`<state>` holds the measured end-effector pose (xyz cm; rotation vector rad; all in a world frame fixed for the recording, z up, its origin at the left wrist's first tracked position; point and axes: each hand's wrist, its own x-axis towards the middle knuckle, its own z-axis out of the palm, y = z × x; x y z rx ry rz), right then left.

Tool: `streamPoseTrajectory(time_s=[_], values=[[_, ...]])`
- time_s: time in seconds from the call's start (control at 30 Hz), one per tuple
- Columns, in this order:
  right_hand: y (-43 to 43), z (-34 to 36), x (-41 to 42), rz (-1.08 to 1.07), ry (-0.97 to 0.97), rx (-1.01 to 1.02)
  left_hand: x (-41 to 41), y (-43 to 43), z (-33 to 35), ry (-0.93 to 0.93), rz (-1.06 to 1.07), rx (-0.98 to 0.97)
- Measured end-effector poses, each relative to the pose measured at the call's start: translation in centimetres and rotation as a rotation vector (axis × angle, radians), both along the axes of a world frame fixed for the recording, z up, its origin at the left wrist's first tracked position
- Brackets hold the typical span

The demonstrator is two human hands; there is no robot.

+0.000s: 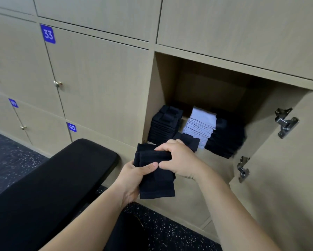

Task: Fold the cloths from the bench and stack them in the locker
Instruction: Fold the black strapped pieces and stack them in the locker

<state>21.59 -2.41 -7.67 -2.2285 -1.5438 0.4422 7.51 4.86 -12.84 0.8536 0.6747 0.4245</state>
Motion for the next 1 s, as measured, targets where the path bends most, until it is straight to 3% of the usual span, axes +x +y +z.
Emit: streamPoseTrajectory(time_s=[0.2, 0.4, 0.67, 1.0], values=[[-0.4, 0.2, -1.3, -0.066, -0.002, 0.028, -0.9, -0.4, 0.7, -0.005, 0.024, 0.014], [-1.6, -0.3, -0.6, -0.328, 0.076, 0.131, -0.7, -0.3, 0.5, -0.059, 0.091, 0.03], [-3.0, -3.2, 1.2, -0.667, 0.238, 0.227, 0.8, 0.0, -0.6, 0.003, 0.189, 0.066], [-3.9, -4.5, 3.6, -0.72, 0.691, 0.309, 3.4, 0.5, -2.4, 0.026, 0.202, 0.042]])
